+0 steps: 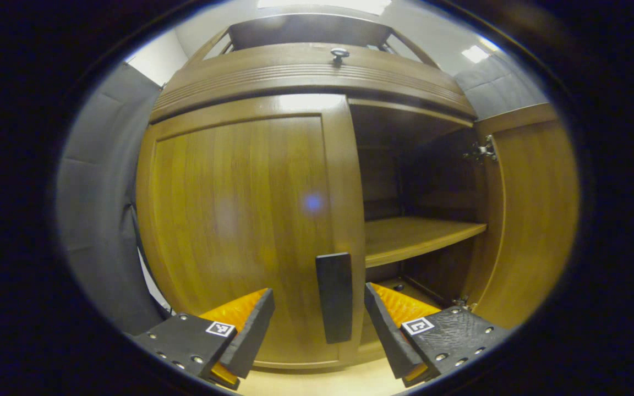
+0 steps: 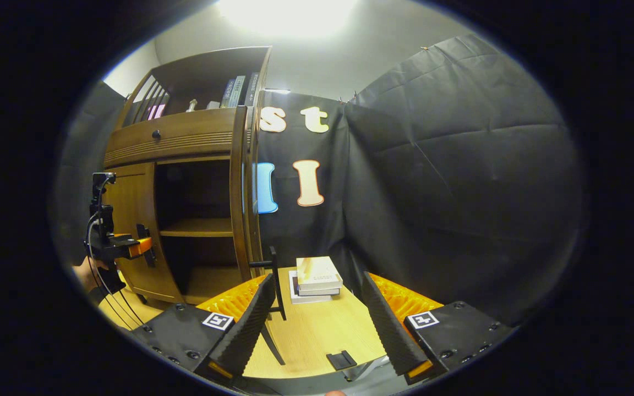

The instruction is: Open the right door of the double-door shoe cabinet with the right hand, and open the left door with the left hand.

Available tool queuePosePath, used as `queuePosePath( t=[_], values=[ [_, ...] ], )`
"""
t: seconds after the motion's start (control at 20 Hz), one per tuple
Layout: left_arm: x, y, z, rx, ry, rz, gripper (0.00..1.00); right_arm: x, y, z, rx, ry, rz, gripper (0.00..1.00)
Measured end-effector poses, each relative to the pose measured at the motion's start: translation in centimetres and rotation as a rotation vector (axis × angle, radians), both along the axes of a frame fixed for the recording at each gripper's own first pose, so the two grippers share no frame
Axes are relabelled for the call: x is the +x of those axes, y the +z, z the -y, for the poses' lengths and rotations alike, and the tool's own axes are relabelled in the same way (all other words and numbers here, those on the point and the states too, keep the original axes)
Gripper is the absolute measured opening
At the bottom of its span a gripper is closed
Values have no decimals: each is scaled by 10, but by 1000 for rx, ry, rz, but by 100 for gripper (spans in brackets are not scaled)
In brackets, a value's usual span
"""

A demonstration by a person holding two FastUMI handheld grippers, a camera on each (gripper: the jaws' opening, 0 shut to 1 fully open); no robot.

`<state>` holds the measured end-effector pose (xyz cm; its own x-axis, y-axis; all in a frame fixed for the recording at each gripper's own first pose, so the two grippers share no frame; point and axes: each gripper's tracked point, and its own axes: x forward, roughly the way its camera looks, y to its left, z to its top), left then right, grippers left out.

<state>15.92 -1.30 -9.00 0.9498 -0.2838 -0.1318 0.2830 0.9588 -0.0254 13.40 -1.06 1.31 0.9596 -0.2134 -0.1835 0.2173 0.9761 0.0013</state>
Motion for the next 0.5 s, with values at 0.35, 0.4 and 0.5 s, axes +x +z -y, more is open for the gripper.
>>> queuePosePath(
  t=[0.35,0.4,0.5],
  values=[
    [4,3,12,-24,-25,-9,52,0,-2,-11,-1,25,-9,99],
    [3,-2,12,-23,-25,-9,44,0,-2,-13,-1,35,-9,94],
    [3,1,14,-30,-26,-12,30,-2,-2,-16,-5,51,-13,94]
  ],
)
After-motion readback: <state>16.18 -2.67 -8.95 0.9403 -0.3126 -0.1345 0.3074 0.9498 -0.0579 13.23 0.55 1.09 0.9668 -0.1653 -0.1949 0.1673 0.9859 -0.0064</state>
